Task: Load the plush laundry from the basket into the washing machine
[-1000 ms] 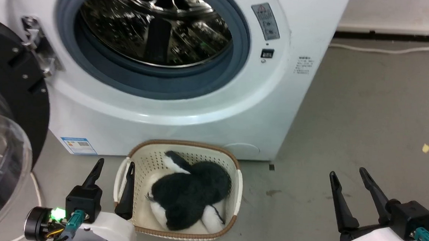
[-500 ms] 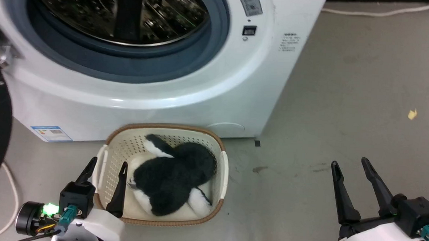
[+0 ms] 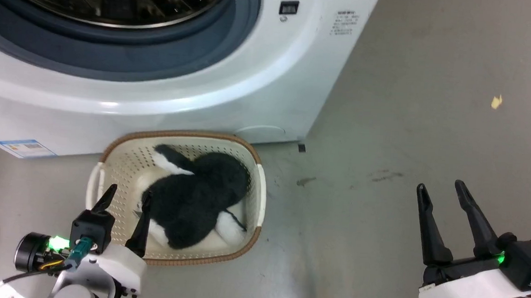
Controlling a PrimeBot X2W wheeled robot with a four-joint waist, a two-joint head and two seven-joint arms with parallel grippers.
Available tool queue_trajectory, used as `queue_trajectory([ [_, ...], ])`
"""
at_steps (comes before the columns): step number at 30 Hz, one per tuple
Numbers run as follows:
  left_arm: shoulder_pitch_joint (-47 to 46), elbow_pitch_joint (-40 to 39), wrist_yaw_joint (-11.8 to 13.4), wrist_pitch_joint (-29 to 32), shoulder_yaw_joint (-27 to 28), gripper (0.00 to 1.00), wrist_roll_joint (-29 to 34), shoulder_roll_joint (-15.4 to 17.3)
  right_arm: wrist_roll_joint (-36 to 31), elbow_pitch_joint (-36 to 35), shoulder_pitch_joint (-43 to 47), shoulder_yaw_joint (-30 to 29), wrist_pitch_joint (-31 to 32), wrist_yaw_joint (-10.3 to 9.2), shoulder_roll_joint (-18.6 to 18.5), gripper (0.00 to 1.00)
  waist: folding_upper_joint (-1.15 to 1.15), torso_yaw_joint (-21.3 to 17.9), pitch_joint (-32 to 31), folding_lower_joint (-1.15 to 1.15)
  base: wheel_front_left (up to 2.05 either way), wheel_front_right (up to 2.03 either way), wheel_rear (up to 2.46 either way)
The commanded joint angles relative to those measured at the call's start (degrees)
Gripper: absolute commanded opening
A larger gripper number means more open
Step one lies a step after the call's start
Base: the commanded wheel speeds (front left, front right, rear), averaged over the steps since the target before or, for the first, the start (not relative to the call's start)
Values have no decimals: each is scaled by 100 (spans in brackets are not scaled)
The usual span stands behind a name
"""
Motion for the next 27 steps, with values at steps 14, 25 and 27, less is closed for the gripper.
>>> queue_trajectory([
  [14, -774, 1080, -130, 120, -551, 100, -339, 595, 334, -222, -166, 88, -210, -3, -2, 100, -1, -433, 775, -1, 0, 0, 0],
  [25, -1384, 1929, -194, 649, -1101, 100, -593, 1231, 611, -401, -222, 293, -342, -4, -2, 100, -1, -862, 1396, -1, 0, 0, 0],
  [27, -1505, 2035, -206, 741, -1224, 100, -640, 1352, 658, -422, -211, 309, -366, -4, -2, 100, -1, -923, 1493, -1, 0, 0, 0],
])
